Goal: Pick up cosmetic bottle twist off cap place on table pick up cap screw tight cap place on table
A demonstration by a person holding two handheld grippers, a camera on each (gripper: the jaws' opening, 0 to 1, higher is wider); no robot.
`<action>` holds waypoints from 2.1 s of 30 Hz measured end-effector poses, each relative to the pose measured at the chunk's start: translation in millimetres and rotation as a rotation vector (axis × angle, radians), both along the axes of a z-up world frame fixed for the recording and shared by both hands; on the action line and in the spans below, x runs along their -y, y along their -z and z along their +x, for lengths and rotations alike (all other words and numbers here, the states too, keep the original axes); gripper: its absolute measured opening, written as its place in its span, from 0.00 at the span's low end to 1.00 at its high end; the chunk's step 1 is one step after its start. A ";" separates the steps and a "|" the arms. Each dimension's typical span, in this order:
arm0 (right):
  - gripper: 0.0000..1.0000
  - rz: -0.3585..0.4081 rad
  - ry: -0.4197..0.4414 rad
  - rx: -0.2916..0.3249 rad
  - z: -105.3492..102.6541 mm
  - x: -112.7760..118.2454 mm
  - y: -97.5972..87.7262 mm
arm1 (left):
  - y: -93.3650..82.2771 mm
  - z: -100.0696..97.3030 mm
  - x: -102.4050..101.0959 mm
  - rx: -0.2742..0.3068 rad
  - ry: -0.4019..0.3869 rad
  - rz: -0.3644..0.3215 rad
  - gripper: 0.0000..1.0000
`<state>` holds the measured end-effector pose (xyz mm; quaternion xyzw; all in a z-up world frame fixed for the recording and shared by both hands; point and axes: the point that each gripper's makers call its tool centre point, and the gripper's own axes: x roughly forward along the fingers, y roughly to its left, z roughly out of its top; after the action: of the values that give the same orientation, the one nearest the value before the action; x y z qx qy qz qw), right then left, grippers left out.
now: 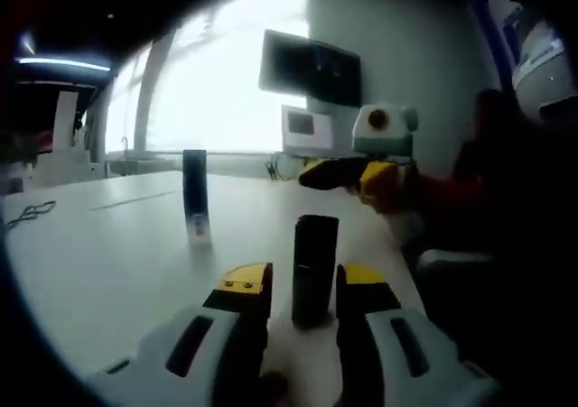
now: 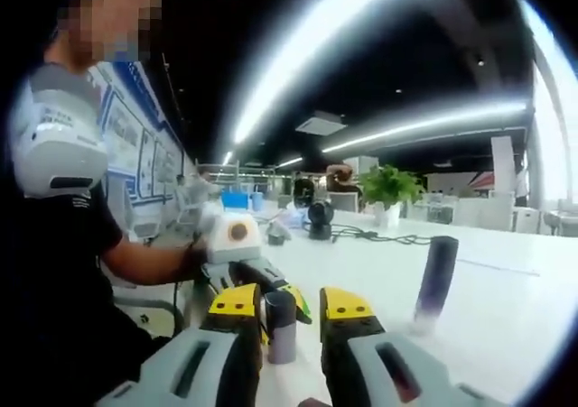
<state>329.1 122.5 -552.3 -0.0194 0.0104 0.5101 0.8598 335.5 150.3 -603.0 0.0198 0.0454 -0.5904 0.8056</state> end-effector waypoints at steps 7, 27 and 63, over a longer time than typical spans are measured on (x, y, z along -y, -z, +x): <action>0.19 -0.004 0.005 -0.010 -0.5 2.1 7.7 | -2.9 1.6 -8.2 0.001 -0.023 -0.016 0.19; 0.19 0.002 0.051 -0.020 -3.2 24.2 14.5 | -4.4 1.5 12.4 -0.019 0.027 -0.021 0.19; 0.19 0.031 0.147 -0.032 -14.7 63.4 30.7 | -0.8 -2.4 6.9 -0.010 -0.036 0.004 0.09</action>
<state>314.4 59.1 -583.0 0.0028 0.0174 0.4461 0.8948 333.1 143.4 -602.2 0.0176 0.0509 -0.5760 0.8157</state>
